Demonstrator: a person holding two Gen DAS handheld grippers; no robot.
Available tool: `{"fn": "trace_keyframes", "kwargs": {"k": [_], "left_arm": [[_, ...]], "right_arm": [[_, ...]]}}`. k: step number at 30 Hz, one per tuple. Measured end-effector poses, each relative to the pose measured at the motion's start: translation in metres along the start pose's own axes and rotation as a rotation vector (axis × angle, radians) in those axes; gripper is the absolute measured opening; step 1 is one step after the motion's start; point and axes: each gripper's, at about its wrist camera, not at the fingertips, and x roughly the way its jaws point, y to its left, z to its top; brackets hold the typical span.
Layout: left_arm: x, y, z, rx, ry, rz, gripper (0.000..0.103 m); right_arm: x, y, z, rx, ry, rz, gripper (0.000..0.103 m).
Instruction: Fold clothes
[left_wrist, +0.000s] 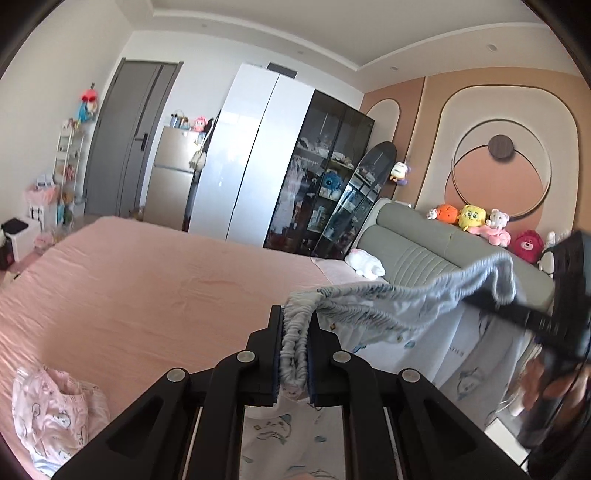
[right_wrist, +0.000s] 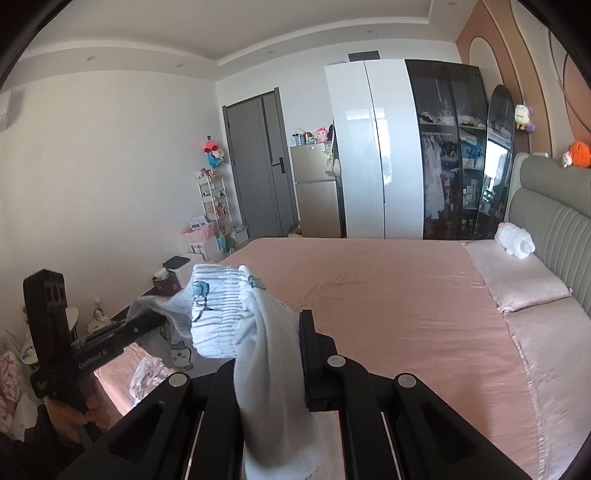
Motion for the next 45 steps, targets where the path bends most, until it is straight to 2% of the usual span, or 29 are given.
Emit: {"fn": "trace_keyframes", "kwargs": {"k": [6, 10, 14, 19, 20, 21, 22, 23, 24, 25, 31, 35, 37, 45], "left_arm": [[-0.001, -0.018, 0.011, 0.036, 0.023, 0.0, 0.008], [0.008, -0.035, 0.024, 0.102, 0.056, 0.014, 0.008], [0.016, -0.054, 0.033, 0.164, 0.084, 0.023, 0.008], [0.025, -0.066, 0.041, 0.182, 0.111, 0.04, 0.008], [0.026, -0.068, 0.043, 0.185, 0.112, 0.039, 0.008], [0.026, -0.07, 0.045, 0.189, 0.112, 0.042, 0.008], [0.027, -0.072, 0.046, 0.194, 0.111, 0.045, 0.008], [0.027, -0.075, 0.048, 0.199, 0.111, 0.049, 0.008], [0.028, -0.077, 0.049, 0.205, 0.111, 0.053, 0.008], [0.028, -0.079, 0.051, 0.205, 0.112, 0.051, 0.008], [0.031, -0.09, 0.055, 0.239, 0.116, 0.094, 0.008], [0.032, -0.09, 0.06, 0.216, 0.126, 0.081, 0.008], [0.034, -0.091, 0.063, 0.216, 0.134, 0.08, 0.008], [0.042, -0.115, 0.079, 0.289, 0.147, 0.103, 0.008]], "right_arm": [[0.01, -0.025, -0.035, 0.115, -0.037, 0.056, 0.006], [0.026, -0.046, -0.06, 0.22, -0.032, 0.081, 0.006], [0.031, -0.05, -0.079, 0.222, -0.046, 0.077, 0.006], [0.034, -0.052, -0.099, 0.223, -0.07, 0.055, 0.006], [0.033, -0.052, -0.101, 0.218, -0.077, 0.041, 0.011], [0.032, -0.05, -0.103, 0.204, -0.086, 0.009, 0.017], [0.031, -0.047, -0.104, 0.183, -0.09, -0.039, 0.035], [0.03, -0.045, -0.105, 0.16, -0.094, -0.088, 0.058], [0.029, -0.041, -0.106, 0.127, -0.101, -0.147, 0.069], [0.027, -0.034, -0.107, 0.082, -0.117, -0.199, 0.075], [0.006, 0.034, -0.114, -0.273, -0.264, -0.57, 0.075], [0.004, 0.085, -0.129, -0.506, -0.357, -0.782, 0.075], [0.005, 0.099, -0.137, -0.568, -0.375, -0.832, 0.075], [0.014, 0.122, -0.146, -0.624, -0.396, -0.843, 0.076]]}}
